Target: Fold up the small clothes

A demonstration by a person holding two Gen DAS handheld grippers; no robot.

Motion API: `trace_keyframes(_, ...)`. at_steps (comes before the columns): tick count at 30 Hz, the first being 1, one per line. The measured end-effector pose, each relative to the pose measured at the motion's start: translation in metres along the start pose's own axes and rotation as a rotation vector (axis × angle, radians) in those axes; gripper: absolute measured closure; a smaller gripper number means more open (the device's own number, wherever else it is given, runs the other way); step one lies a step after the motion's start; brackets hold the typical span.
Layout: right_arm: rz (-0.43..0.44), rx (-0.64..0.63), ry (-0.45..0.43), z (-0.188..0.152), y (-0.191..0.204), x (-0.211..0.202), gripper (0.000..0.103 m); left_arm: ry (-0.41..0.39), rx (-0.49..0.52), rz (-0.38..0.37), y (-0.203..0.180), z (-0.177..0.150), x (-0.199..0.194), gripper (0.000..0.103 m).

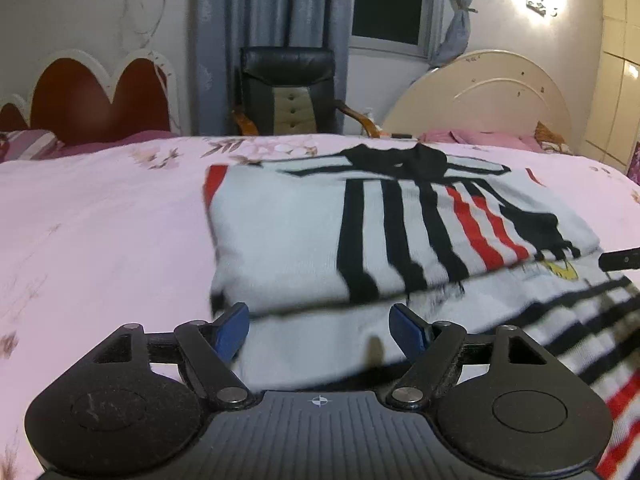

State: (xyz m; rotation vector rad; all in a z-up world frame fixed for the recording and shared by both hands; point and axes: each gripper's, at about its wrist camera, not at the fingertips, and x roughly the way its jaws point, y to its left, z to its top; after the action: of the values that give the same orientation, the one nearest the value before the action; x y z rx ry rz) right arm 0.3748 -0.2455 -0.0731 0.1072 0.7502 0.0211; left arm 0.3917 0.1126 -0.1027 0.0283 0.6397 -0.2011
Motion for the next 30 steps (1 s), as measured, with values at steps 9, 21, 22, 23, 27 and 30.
trace_keyframes(9,0.065,0.077,-0.018,-0.045,-0.035,-0.05,0.052,0.041,-0.081,0.029,-0.006,-0.053,-0.078,0.027)
trace_keyframes(21,0.285,0.268,0.126,-0.141,-0.113,-0.133,0.052,0.188,-0.264,-0.055,-0.03,-0.129,-0.161,0.044)
trace_keyframes(22,0.304,0.283,0.133,-0.145,-0.114,-0.137,0.052,0.194,-0.279,-0.064,-0.032,-0.133,-0.165,0.048)
trace_keyframes(23,0.323,0.297,0.14,-0.15,-0.114,-0.141,0.052,0.193,-0.292,-0.068,-0.035,-0.136,-0.169,0.048)
trace_keyframes(27,0.375,0.288,0.163,-0.166,-0.109,-0.152,0.052,0.193,-0.311,-0.058,-0.046,-0.148,-0.182,0.048)
trace_keyframes(30,0.406,0.283,0.167,-0.175,-0.107,-0.159,0.052,0.187,-0.319,-0.045,-0.05,-0.154,-0.188,0.048)
